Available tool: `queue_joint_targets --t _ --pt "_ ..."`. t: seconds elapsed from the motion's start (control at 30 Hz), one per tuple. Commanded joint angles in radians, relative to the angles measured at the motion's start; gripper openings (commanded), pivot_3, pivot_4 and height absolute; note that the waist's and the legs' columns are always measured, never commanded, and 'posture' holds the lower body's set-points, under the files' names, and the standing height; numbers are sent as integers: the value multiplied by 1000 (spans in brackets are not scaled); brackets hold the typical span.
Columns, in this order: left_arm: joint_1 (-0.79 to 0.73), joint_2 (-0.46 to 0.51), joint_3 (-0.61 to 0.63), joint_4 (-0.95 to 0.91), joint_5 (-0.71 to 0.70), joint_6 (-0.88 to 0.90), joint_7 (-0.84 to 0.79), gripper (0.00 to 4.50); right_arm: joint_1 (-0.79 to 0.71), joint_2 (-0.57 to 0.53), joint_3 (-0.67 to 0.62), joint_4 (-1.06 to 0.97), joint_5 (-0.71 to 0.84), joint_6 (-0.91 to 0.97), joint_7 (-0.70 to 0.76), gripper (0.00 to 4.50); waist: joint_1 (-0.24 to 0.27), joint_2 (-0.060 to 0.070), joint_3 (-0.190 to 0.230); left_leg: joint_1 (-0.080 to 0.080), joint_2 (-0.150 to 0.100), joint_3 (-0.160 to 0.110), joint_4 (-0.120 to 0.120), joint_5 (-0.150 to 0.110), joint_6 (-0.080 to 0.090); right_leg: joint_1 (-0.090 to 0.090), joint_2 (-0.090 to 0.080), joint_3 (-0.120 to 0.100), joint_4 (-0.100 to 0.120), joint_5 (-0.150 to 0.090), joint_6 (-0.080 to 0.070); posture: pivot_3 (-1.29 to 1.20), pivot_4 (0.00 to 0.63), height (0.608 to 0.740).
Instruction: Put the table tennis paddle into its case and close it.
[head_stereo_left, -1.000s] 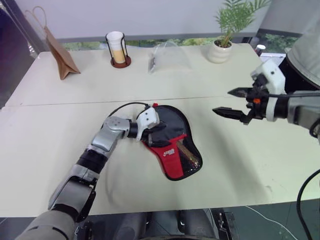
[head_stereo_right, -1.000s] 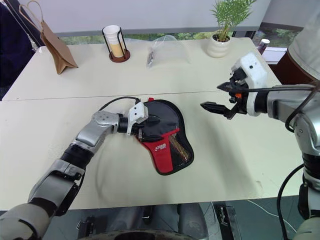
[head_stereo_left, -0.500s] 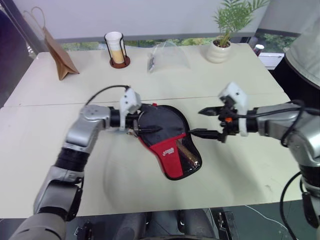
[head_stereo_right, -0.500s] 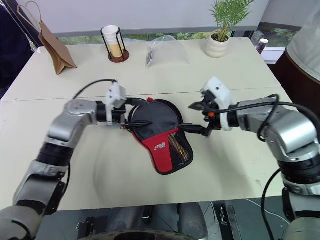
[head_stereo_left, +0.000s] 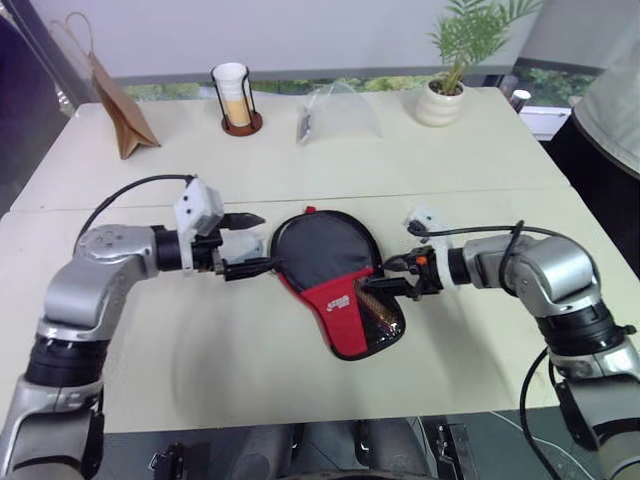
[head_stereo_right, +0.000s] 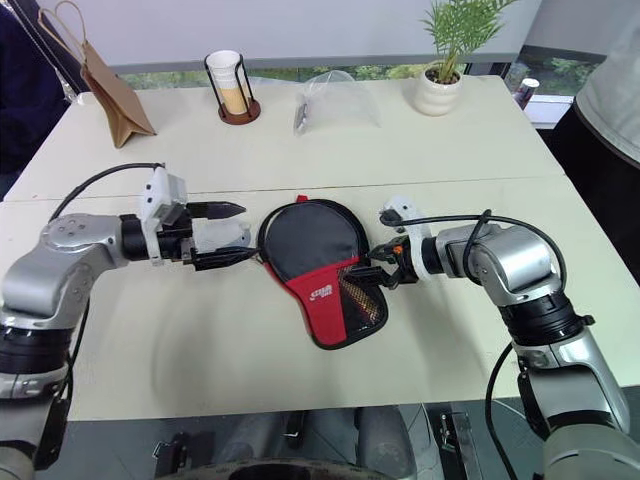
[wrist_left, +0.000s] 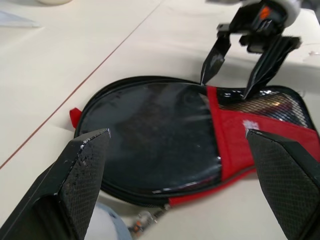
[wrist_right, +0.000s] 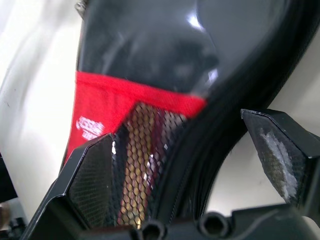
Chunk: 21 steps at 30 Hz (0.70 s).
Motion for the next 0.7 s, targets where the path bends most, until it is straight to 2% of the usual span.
queue_joint_targets --t 0.03,0.27,0.5,0.7 --pt "17 33 58 -59 -37 17 16 4500 1 9 -13 -4 12 30 -1 4465 -1 0 0 0 0 0 0 0 0 0 0 0 0 0 0 0 150 740" --pt "43 45 66 -82 -51 16 44 4500 52 5 -38 -37 26 92 -16 4465 4 0 0 0 0 0 0 0 0 1 0 0 0 0 0 0 150 740" --pt "64 46 66 -92 -56 4 62 4500 101 -43 -139 -119 78 164 -25 4465 3 0 0 0 0 0 0 0 0 1 0 0 -1 0 0 0 150 740" --pt "62 41 55 -86 -51 -9 67 4500 126 -18 -148 -137 92 189 -58 4465 2 0 0 0 0 0 0 0 0 1 0 0 -1 0 0 0 150 740"
